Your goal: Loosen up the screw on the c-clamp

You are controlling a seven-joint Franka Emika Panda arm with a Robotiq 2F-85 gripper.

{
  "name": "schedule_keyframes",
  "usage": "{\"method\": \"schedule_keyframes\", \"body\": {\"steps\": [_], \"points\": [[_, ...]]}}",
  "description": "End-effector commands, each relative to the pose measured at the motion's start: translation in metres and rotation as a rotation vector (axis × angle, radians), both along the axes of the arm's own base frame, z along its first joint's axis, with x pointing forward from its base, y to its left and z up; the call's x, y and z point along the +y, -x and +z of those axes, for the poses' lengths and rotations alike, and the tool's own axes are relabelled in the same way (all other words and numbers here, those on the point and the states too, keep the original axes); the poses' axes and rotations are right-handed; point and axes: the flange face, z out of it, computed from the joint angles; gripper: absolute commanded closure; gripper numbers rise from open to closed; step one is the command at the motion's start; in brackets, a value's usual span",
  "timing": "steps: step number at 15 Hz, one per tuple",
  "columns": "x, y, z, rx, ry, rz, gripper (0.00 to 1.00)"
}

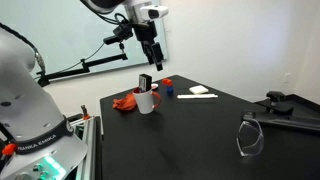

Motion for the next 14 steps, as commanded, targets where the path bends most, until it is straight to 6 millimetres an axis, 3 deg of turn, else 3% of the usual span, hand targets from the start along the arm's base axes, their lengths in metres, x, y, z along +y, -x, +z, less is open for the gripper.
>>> {"method": "schedule_keyframes", "body": {"steps": [1, 3, 7, 9, 11, 14], "points": [[0.0, -0.008, 0.018, -0.046, -0.003, -0.001, 0.0], [0.001, -0.013, 0.038, -0.08, -0.008, 0.0, 0.0], [0.001, -0.011, 0.036, -0.07, -0.007, 0.001, 0.0], [-0.006, -0.02, 0.033, -0.024, -0.027, -0.088, 0.0], [-0.025, -0.038, 0.032, 0.008, -0.042, -0.217, 0.0], [-0.075, -0.068, 0.033, 0.027, -0.057, -0.385, 0.0]]}}
